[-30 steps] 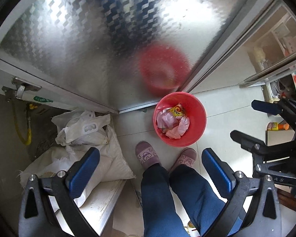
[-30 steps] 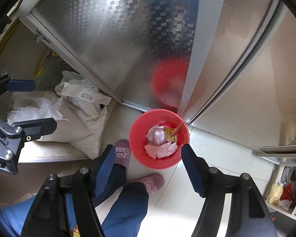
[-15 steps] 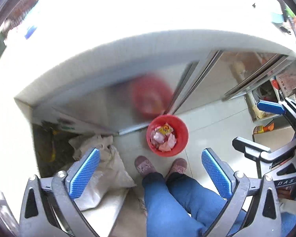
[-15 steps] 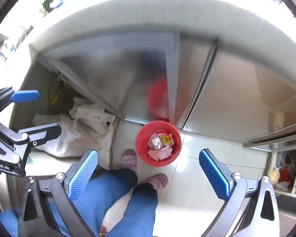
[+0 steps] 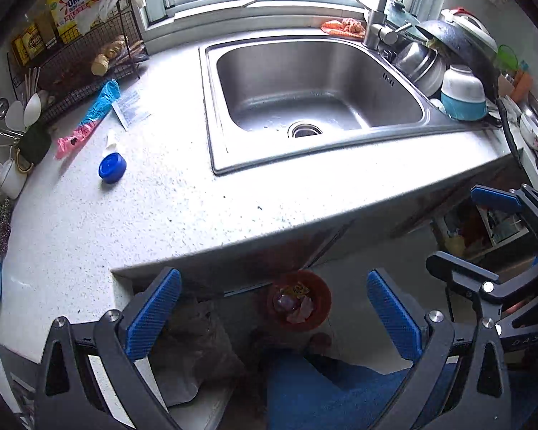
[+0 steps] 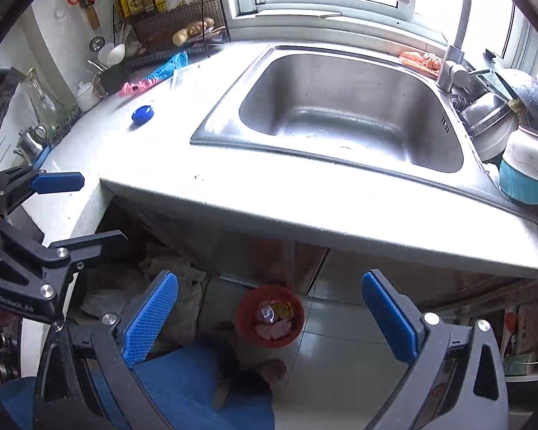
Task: Collect trash
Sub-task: 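Raise both tools back up to the counter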
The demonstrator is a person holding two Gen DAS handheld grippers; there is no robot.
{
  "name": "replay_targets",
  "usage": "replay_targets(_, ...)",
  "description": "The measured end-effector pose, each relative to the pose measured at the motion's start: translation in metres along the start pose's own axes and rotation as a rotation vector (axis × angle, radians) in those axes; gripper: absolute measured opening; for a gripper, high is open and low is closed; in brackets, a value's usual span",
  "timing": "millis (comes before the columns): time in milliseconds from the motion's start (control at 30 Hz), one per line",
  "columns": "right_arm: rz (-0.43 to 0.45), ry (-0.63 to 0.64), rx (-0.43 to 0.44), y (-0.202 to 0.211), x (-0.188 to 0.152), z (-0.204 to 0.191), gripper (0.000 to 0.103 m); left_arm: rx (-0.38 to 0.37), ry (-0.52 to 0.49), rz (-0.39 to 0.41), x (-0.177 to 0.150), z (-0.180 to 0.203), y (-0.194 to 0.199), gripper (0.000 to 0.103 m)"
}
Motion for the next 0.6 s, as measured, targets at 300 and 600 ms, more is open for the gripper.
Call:
replay_targets(300, 0.061, 0.062, 0.016, 0.021, 0.058, -0.004, 0.102, 0.032, 0.044, 0.046, 0.039, -0.032, 0.036, 0.102)
replay_targets(600, 0.070, 0.134, 0.009, 0.006, 0.131, -0.026, 0.102, 0.059, 0.089, 0.073, 0.089, -0.095, 0.042, 0.102)
Point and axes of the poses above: each gripper's, at about its wrist camera, not at the fingertips, and y roughly against the way its jaws point, z to its right, x to its top, the point moved 2 cm from there along -y, roughly the way its jaws point, and after that the axes turned 14 degrees about -z, right-handed, at the moved point
